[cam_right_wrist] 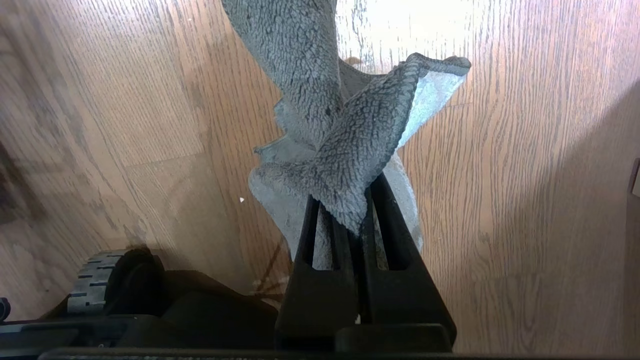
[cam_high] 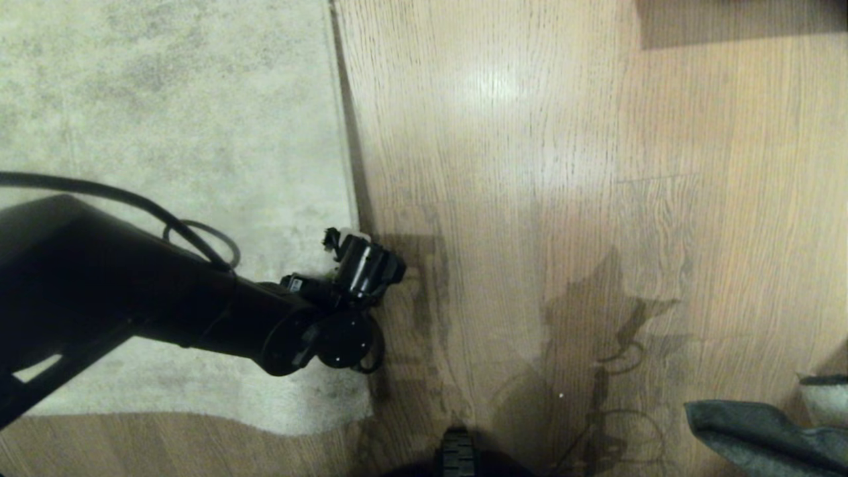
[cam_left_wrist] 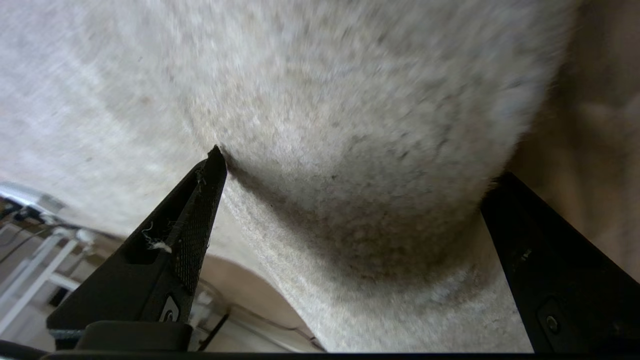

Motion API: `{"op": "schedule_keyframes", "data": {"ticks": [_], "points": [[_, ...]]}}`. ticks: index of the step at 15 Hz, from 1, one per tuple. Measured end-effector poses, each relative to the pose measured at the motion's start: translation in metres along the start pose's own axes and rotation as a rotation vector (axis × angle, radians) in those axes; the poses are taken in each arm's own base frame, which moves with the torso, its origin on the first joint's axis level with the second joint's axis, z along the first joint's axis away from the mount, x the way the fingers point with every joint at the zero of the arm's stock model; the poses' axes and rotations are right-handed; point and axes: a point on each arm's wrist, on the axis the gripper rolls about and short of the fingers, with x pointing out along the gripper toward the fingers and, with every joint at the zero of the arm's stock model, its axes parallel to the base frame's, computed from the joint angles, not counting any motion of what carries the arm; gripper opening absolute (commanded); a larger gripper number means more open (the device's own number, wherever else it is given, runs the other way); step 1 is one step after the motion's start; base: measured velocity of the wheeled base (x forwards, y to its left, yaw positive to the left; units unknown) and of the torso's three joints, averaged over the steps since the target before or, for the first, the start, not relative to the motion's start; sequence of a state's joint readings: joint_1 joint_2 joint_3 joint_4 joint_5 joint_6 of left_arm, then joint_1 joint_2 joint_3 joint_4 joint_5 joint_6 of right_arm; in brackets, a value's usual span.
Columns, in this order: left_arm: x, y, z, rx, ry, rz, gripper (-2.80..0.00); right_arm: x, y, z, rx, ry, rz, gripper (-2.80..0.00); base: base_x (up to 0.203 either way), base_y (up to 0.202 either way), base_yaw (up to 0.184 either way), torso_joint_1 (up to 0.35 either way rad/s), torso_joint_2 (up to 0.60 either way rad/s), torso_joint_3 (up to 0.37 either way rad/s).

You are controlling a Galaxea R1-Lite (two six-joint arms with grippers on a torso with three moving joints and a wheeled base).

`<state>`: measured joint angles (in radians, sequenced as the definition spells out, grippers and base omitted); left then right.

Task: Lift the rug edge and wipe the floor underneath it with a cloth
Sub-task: Lift up the carpet

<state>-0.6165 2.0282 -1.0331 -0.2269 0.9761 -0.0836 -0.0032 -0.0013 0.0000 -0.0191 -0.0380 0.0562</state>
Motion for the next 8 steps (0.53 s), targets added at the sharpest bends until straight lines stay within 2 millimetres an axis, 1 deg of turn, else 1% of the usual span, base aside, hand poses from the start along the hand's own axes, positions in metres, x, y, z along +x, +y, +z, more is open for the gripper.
{"op": "schedule_keyframes", "data": {"ticks": [8], "points": [[-0.004, 0.02, -0.025, 0.056, 0.052, 0.025, 0.0, 0.0, 0.0, 0.0, 0.0, 0.0, 0.0, -2.8, 0.0, 0.0, 0.0, 0.0, 0.0, 0.0]]}}
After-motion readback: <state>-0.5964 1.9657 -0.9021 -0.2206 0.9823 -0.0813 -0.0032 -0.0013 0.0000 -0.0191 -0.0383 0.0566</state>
